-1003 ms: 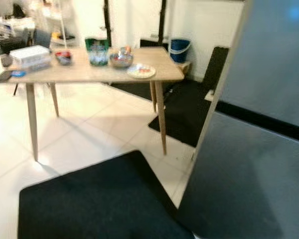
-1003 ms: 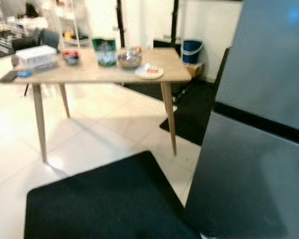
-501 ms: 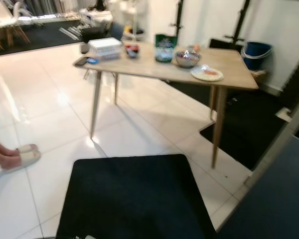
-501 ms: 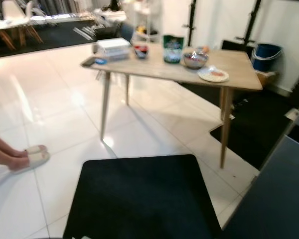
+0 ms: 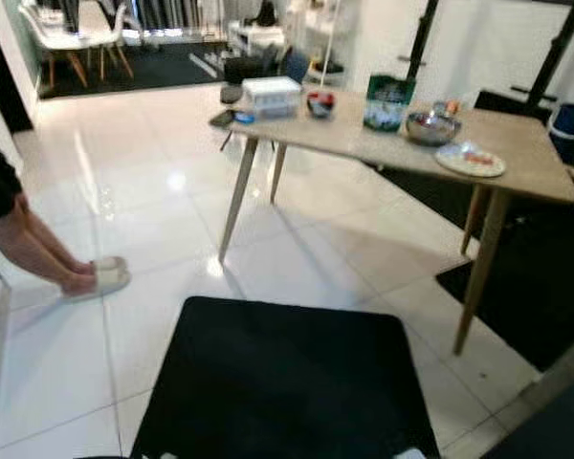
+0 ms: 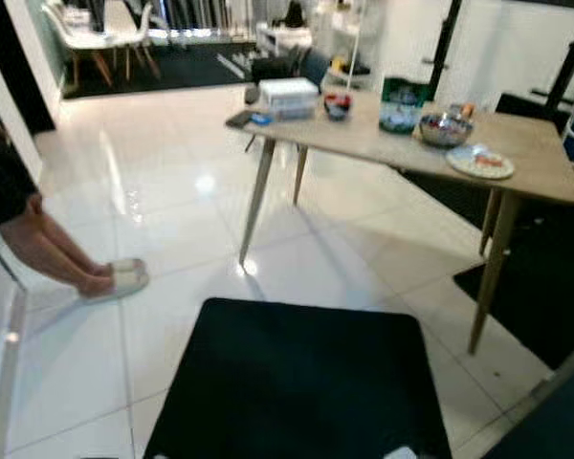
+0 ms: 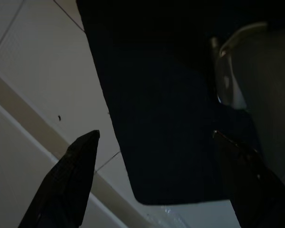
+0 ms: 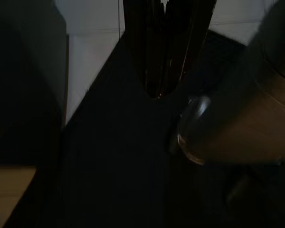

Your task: Restocking fridge

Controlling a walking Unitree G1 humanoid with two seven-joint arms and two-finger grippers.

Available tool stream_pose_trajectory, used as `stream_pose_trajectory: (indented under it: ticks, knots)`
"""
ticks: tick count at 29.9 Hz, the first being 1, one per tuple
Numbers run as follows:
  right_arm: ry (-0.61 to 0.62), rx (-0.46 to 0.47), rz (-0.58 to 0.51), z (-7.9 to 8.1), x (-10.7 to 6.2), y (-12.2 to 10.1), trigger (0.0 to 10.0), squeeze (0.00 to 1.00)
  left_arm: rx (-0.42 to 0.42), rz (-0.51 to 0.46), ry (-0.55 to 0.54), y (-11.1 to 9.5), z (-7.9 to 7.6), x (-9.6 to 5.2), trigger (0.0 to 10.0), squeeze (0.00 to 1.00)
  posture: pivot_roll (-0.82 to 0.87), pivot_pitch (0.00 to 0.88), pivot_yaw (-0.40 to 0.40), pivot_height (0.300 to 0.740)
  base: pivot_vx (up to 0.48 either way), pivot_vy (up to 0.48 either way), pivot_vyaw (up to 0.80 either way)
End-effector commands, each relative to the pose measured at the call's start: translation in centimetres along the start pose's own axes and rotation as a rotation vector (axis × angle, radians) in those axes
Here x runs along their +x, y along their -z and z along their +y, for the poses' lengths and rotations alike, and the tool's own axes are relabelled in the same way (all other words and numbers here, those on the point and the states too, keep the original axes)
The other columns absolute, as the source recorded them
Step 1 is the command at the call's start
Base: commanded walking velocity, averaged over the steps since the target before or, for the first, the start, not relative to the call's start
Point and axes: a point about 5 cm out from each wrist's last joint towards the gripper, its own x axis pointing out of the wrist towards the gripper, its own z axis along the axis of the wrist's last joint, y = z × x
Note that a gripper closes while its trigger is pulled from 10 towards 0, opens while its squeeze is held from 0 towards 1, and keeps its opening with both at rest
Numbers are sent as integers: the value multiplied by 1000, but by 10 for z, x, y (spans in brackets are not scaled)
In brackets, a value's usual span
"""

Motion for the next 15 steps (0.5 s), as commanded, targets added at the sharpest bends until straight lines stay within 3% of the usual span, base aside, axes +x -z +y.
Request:
stream_pose_trajectory:
  ticks: [1,6,15]
  knots:
    - [14,-4,28,-2,-1,7,10000,0,-26,27,62,7,-18,0,10000,0,-46,0,-55,740,0,0,0]
    - [16,-11,32,-2,-1,7,10000,0,-34,26,68,6,-18,0,10000,0,-46,0,-55,740,0,0,0]
    - [22,-18,34,-3,-2,8,10000,0,-31,26,68,5,-16,0,10000,0,-48,0,-56,740,267,0,0]
